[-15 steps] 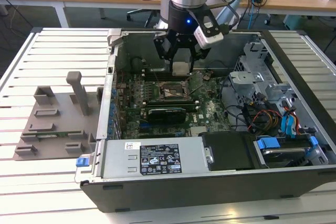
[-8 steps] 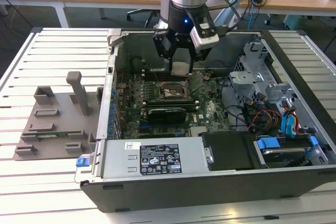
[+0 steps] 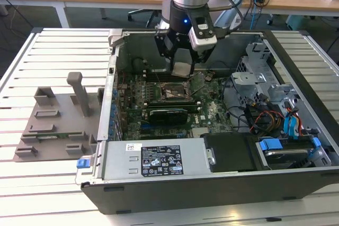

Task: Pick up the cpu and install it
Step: 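Place the cpu into insertion slot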

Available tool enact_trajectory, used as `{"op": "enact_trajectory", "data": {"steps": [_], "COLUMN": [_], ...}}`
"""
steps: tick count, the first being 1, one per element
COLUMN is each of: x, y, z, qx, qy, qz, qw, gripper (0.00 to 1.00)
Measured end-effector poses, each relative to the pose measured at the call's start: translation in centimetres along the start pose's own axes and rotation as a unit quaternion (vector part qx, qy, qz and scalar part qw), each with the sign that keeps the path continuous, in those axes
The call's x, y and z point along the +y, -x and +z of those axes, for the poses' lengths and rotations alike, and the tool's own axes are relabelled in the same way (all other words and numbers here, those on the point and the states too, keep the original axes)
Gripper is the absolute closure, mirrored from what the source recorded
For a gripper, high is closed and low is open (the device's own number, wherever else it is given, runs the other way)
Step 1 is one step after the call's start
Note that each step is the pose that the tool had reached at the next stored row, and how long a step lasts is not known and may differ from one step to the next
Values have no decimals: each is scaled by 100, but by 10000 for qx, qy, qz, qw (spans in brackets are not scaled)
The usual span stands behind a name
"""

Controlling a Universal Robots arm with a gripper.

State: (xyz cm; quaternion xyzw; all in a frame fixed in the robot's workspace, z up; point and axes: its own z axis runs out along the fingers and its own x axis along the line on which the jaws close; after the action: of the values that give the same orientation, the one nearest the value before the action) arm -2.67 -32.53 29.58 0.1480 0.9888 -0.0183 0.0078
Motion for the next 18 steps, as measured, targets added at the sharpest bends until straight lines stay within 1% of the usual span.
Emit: {"op": "enact_trajectory", "data": {"steps": [1,2,5,9,11,13,14,18], "x": [0,0,0,0,0,0,0,0], "y": [0,0,0,0,0,0,0,0], "z": [0,0,0,0,0,0,0,0], "qx": [4,7,12,18,24,29,32,44], "qy": [-3,-5,-8,-14,-21,-24,-26,-33], "qz": [129,208,362,567,766,907,989,1347], "qw": [9999,9998,9993,9984,9971,9959,9951,9909], "gripper": [45,45,45,45,45,45,45,45]}}
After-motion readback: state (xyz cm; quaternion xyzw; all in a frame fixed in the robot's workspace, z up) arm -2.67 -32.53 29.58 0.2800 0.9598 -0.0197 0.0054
